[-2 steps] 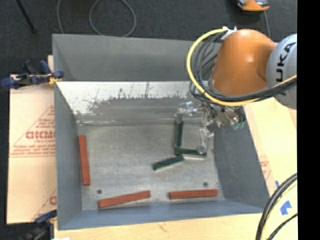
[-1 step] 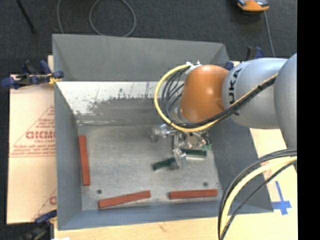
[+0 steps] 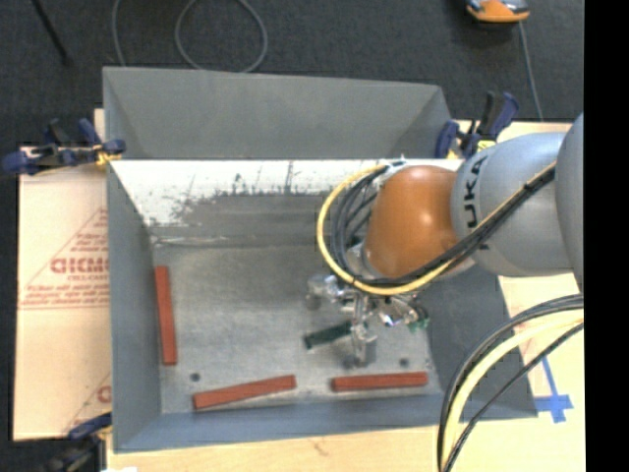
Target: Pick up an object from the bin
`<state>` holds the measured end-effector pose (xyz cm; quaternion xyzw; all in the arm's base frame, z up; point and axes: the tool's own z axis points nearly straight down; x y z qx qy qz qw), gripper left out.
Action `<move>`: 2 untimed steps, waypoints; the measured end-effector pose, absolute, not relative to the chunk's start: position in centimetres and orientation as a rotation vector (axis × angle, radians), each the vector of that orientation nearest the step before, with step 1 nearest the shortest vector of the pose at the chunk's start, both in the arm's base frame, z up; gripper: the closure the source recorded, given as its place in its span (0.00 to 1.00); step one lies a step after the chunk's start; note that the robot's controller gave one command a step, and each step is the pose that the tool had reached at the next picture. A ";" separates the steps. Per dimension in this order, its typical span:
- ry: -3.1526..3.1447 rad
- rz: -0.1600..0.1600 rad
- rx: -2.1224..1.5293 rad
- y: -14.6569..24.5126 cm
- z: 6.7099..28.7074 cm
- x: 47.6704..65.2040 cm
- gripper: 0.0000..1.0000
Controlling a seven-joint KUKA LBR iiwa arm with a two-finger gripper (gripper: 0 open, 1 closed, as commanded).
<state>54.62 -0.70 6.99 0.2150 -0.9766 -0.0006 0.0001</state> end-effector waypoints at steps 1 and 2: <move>-3.074 0.000 0.675 -0.7 7.1 54.9 1.00; -3.077 0.005 0.694 0.2 20.5 55.1 1.00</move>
Offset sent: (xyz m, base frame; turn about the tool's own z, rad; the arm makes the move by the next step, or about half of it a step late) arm 0.0000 0.0000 0.0000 0.0000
